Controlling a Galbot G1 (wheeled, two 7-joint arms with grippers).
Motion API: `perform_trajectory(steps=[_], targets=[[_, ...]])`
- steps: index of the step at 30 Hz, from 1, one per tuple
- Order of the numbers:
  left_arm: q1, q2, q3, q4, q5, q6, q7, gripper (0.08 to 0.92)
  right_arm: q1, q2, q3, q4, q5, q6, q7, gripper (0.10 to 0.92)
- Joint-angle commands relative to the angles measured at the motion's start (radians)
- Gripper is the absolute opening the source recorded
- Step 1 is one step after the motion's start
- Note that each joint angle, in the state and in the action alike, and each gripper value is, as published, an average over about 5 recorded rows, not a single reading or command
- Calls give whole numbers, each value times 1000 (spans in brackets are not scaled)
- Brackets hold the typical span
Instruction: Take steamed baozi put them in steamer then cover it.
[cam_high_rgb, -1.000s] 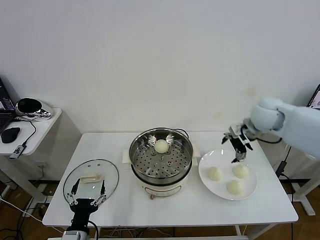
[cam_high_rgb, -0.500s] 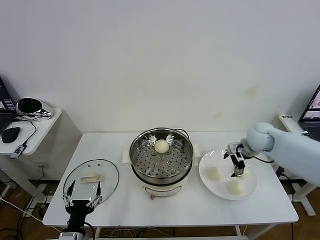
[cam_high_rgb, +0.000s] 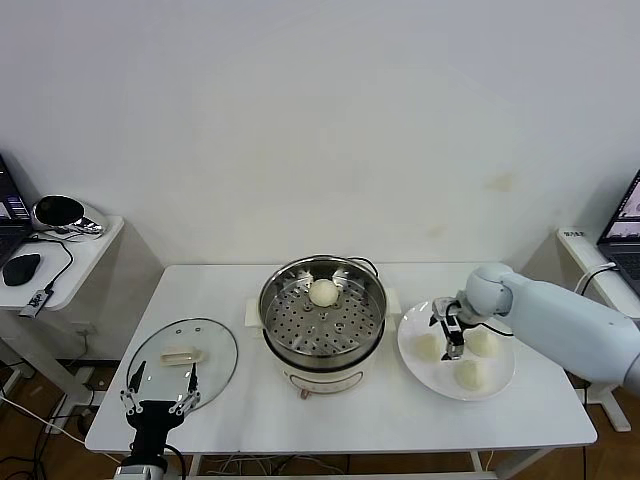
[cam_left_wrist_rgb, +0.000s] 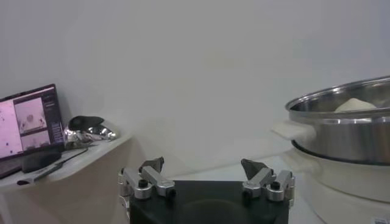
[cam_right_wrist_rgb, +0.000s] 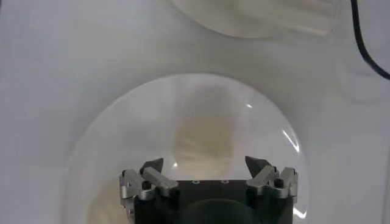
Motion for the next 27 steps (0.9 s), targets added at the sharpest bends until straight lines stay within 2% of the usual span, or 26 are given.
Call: perform_trajectory(steps=[1, 5, 14, 19, 27], targets=[[0, 0, -1, 1, 0, -1, 0, 823, -35, 45, 28, -48, -21, 1, 1, 819], [1, -1, -1, 0, 1, -1, 0, 823, -39, 46, 29, -50, -24, 1, -6, 784], [2, -4, 0, -2, 3, -1, -1, 823, -29, 40, 35, -45, -30, 6, -22, 631], [3, -4, -1, -6, 4, -1, -1, 823, 67, -15, -8, 19, 9, -2, -47, 607], [2, 1, 3, -15, 2, 1, 0, 823, 413, -183, -213, 223, 208, -63, -85, 616]])
